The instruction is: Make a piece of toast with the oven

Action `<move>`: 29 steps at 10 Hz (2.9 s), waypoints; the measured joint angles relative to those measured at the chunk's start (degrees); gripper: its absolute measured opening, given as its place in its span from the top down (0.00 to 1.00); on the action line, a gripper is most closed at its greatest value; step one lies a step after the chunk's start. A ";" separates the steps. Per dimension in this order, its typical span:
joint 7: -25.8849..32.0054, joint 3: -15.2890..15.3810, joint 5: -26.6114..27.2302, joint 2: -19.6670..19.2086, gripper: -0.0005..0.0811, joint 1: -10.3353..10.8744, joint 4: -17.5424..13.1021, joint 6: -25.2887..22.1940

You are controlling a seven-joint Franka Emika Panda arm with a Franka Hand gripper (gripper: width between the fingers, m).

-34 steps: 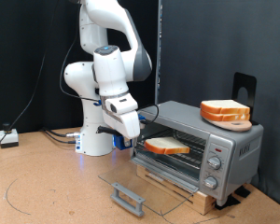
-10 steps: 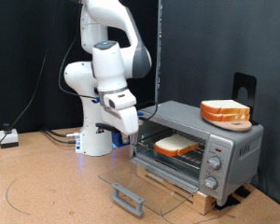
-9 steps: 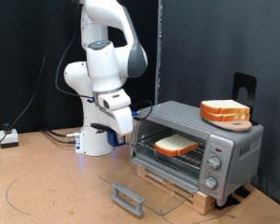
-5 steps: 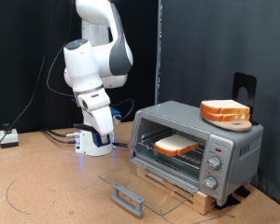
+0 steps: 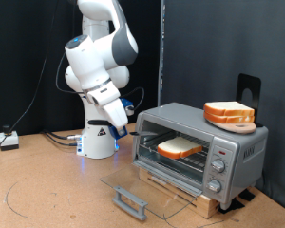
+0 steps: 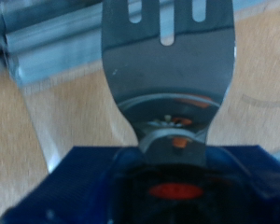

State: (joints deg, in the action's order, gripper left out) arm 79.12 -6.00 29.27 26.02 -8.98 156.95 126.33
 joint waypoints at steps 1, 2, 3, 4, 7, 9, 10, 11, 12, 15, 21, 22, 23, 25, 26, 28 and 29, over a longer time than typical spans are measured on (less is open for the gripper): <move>-0.02 0.01 1.73 1.78 0.49 0.66 -0.23 -1.79; -0.36 0.05 3.93 3.62 0.49 1.30 -0.33 -2.64; -1.69 0.18 5.67 5.44 0.49 1.78 -0.39 -3.23; -4.00 0.57 6.23 7.25 0.49 1.91 -0.65 -4.69; -7.06 1.52 4.25 12.12 0.49 1.92 -1.88 -9.65; -6.76 1.39 6.72 11.86 0.49 2.27 -1.62 -10.15; -6.68 1.22 9.28 11.94 0.49 3.23 -1.70 -13.01; -7.20 1.35 11.09 12.11 0.49 4.51 -1.75 -16.49; -8.61 1.94 11.96 12.32 0.49 5.59 -1.72 -19.05; -12.48 8.17 14.55 13.70 0.49 7.59 -0.04 -17.23; -16.89 19.62 21.03 15.74 0.49 11.45 3.66 -12.38; -17.64 20.71 21.04 15.76 0.49 11.44 4.20 -11.69; -18.26 21.87 21.06 15.76 0.49 11.44 4.80 -10.45; -18.76 23.98 22.47 15.65 0.49 11.44 5.66 -8.24; -18.76 24.76 23.36 15.58 0.49 11.45 5.84 -7.90; -18.66 26.08 25.23 15.44 0.49 11.48 5.90 -7.70; -18.57 26.53 25.95 15.44 0.32 11.50 5.89 -7.70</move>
State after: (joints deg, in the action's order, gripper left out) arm 60.55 20.53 55.22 41.46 2.52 162.84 118.63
